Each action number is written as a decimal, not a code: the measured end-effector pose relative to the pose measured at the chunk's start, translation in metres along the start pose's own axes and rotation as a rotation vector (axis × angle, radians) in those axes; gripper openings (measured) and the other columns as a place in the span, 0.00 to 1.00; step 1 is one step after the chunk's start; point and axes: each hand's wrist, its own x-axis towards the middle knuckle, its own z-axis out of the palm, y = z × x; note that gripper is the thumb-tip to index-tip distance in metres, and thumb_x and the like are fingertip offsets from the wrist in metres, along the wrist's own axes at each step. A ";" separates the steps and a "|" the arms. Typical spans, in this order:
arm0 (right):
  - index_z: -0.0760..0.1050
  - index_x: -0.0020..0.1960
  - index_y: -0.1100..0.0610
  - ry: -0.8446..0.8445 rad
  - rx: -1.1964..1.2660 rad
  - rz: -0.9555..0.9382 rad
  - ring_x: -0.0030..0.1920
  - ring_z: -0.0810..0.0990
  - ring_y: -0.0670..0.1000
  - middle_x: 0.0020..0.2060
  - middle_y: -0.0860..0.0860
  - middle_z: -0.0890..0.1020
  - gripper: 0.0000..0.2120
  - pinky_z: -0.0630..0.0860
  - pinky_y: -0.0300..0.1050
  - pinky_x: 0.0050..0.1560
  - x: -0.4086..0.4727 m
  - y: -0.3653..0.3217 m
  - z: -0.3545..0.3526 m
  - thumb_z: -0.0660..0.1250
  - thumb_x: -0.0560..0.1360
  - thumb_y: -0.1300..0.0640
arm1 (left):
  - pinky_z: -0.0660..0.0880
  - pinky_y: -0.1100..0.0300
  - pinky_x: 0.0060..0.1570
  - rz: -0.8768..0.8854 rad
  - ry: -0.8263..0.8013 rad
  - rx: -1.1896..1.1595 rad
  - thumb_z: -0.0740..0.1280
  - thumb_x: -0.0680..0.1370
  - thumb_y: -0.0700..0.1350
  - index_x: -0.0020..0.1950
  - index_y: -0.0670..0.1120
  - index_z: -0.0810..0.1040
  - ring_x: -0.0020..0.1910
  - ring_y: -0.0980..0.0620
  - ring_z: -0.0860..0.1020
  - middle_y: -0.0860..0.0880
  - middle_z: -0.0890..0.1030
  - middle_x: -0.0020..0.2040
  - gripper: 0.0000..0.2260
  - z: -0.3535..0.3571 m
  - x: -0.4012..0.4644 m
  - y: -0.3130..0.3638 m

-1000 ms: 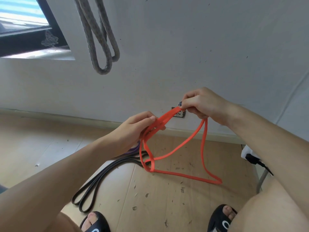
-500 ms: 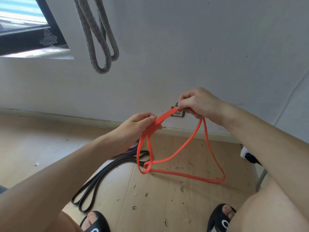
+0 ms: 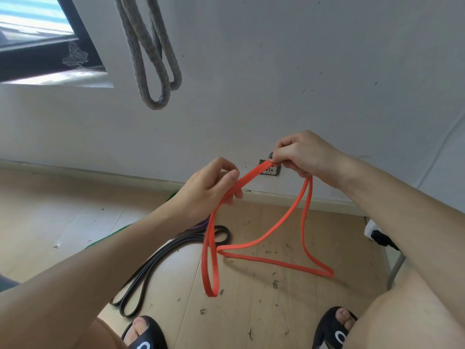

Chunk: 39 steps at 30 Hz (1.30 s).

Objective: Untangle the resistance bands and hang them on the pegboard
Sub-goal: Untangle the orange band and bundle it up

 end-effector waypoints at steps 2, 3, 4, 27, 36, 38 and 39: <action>0.78 0.36 0.60 0.004 -0.005 0.003 0.24 0.61 0.48 0.25 0.50 0.68 0.09 0.57 0.41 0.25 0.000 0.001 -0.001 0.69 0.74 0.62 | 0.78 0.62 0.40 0.009 -0.028 0.028 0.62 0.85 0.44 0.54 0.46 0.78 0.38 0.55 0.83 0.52 0.86 0.42 0.06 -0.002 0.002 -0.002; 0.78 0.35 0.60 0.003 -0.012 0.002 0.24 0.61 0.48 0.25 0.50 0.69 0.09 0.57 0.41 0.26 0.000 0.001 -0.001 0.69 0.74 0.62 | 0.78 0.63 0.40 0.002 -0.038 0.016 0.63 0.85 0.43 0.54 0.46 0.79 0.38 0.55 0.83 0.52 0.87 0.42 0.06 -0.003 0.002 -0.003; 0.78 0.35 0.60 -0.001 -0.022 0.001 0.24 0.62 0.48 0.25 0.50 0.69 0.09 0.58 0.41 0.26 0.000 0.002 -0.001 0.69 0.74 0.62 | 0.78 0.63 0.40 -0.008 -0.043 -0.009 0.63 0.85 0.41 0.53 0.44 0.80 0.38 0.54 0.84 0.51 0.87 0.43 0.06 -0.004 0.003 -0.004; 0.81 0.43 0.58 -0.427 -0.119 -0.109 0.29 0.73 0.49 0.30 0.50 0.77 0.11 0.70 0.44 0.32 -0.007 0.003 0.024 0.66 0.82 0.57 | 0.76 0.64 0.37 0.040 -0.116 0.103 0.64 0.84 0.46 0.51 0.46 0.77 0.33 0.55 0.81 0.52 0.86 0.38 0.06 -0.003 0.003 -0.006; 0.80 0.47 0.64 -0.388 -0.110 -0.068 0.27 0.71 0.48 0.30 0.51 0.77 0.11 0.69 0.43 0.32 -0.002 0.006 0.013 0.65 0.82 0.58 | 0.81 0.59 0.48 0.017 -0.284 0.153 0.65 0.84 0.43 0.56 0.47 0.80 0.43 0.53 0.84 0.52 0.86 0.43 0.05 -0.019 -0.003 -0.019; 0.80 0.46 0.63 -0.401 -0.122 -0.061 0.27 0.71 0.48 0.31 0.52 0.79 0.10 0.67 0.44 0.32 -0.003 0.005 0.013 0.64 0.82 0.59 | 0.79 0.61 0.44 0.027 -0.269 0.193 0.64 0.84 0.42 0.55 0.49 0.80 0.39 0.57 0.82 0.56 0.85 0.40 0.05 -0.018 -0.004 -0.020; 0.80 0.46 0.62 -0.412 -0.134 -0.057 0.27 0.71 0.48 0.32 0.52 0.80 0.09 0.67 0.44 0.32 -0.004 0.005 0.012 0.64 0.81 0.60 | 0.77 0.62 0.43 0.031 -0.259 0.202 0.64 0.84 0.42 0.54 0.49 0.80 0.37 0.58 0.80 0.57 0.84 0.39 0.05 -0.017 -0.004 -0.019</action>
